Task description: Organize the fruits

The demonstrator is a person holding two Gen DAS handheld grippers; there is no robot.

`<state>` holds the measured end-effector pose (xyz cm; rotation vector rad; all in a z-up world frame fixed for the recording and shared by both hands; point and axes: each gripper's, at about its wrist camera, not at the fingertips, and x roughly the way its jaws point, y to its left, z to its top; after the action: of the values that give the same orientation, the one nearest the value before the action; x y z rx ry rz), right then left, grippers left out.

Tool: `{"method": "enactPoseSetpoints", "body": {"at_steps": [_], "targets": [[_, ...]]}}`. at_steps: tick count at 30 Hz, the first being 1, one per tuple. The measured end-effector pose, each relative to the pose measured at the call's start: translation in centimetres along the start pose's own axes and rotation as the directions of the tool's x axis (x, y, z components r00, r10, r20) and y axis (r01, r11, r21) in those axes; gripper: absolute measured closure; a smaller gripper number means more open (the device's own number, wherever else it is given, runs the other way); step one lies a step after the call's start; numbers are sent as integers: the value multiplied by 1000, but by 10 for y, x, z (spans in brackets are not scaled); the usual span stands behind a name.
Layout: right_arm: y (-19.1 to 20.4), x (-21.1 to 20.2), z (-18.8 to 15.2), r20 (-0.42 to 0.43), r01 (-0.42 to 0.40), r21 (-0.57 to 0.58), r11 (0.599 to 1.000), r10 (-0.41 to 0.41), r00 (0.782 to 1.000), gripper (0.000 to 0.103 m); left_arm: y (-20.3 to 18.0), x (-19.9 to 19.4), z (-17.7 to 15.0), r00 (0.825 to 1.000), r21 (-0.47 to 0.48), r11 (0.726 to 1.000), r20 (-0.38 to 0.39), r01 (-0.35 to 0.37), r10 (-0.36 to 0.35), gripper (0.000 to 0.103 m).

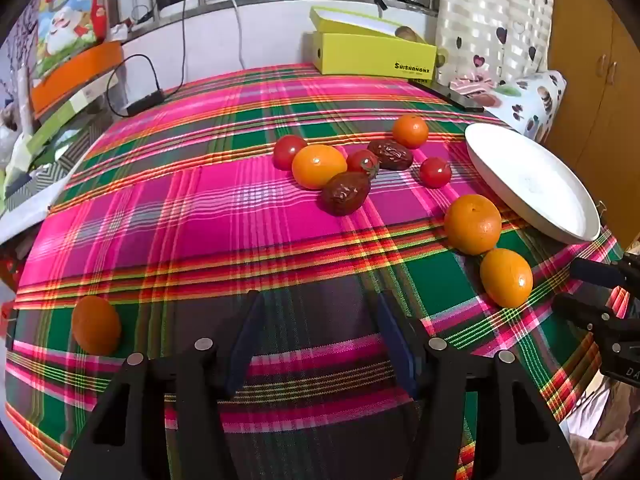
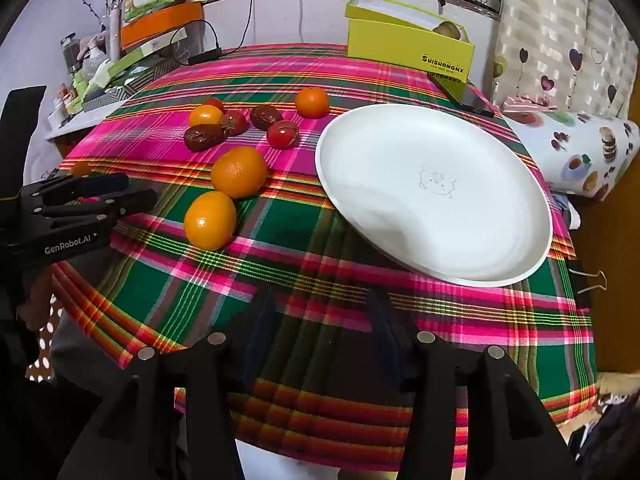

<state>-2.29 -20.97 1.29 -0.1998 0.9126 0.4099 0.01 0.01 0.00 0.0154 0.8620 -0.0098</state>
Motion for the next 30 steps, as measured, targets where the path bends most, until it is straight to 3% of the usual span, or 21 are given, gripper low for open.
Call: {"method": "enactPoseSetpoints", "body": {"at_steps": [30], "targets": [[1,1,0,0,2,-2,1000,-2,1000,52,0,0,0,1000,3,1000,3,-3,3,36]]}}
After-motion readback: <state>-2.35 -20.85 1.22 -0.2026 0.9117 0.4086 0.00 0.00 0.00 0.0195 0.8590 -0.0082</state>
